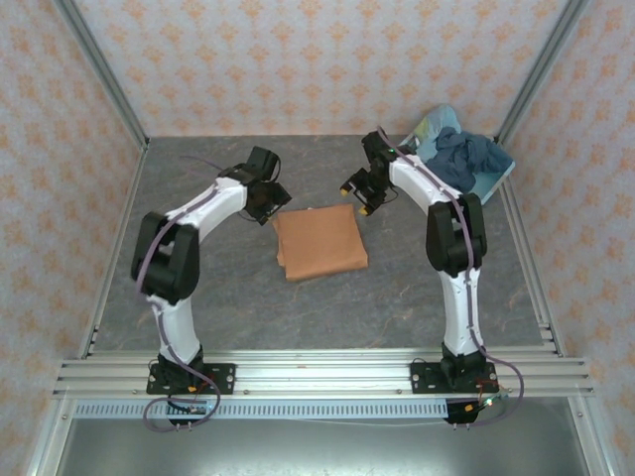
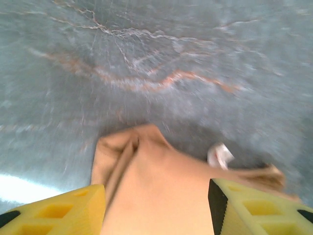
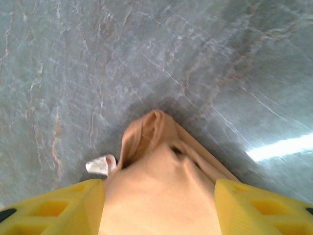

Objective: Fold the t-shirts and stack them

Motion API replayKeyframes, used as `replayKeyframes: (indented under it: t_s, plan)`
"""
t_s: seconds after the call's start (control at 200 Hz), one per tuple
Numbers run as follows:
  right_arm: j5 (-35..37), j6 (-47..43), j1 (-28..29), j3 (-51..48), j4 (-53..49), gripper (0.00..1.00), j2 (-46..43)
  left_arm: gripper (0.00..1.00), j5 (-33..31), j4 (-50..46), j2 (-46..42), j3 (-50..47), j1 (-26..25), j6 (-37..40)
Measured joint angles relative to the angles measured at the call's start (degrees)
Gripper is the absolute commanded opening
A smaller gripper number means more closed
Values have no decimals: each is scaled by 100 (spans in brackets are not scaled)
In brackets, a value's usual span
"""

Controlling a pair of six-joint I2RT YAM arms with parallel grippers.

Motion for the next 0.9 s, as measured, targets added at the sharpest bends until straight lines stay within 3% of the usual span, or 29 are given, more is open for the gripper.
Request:
replayKeyframes:
  t_s: [0.15,0.265,0.33,0.5,0.721,0.841,0.901]
  plan:
    - [79,-87,0,-1587,278,58,-1416,55,61,413,-1644,-1307,-643,-699]
    - [46,-42,0,-2811,627,57,-2378,56,127,931,-2072,-2264,-1364,-1648]
    - [-15,44,0,-3434,905,58,-2796,62,83,1233,-2065,-2643,-1764,-2299]
    - [-284,369,0,-4489,1569,59,-3429,67,-393,2245,-1902,-3132,-2640,-4011]
    - [-505,564,0,-4802,1818,60,-3895,66,-752,3421,-852,-3143,-2929,-5552]
    - [-535,560,0,-4802,1812,60,-4240,63,-918,3432,-627,-3141,-3053,-5925]
    - [-551,555,0,-4802,1801,60,-4365,56,-1023,3436,-590,-3119,-3077,-5928]
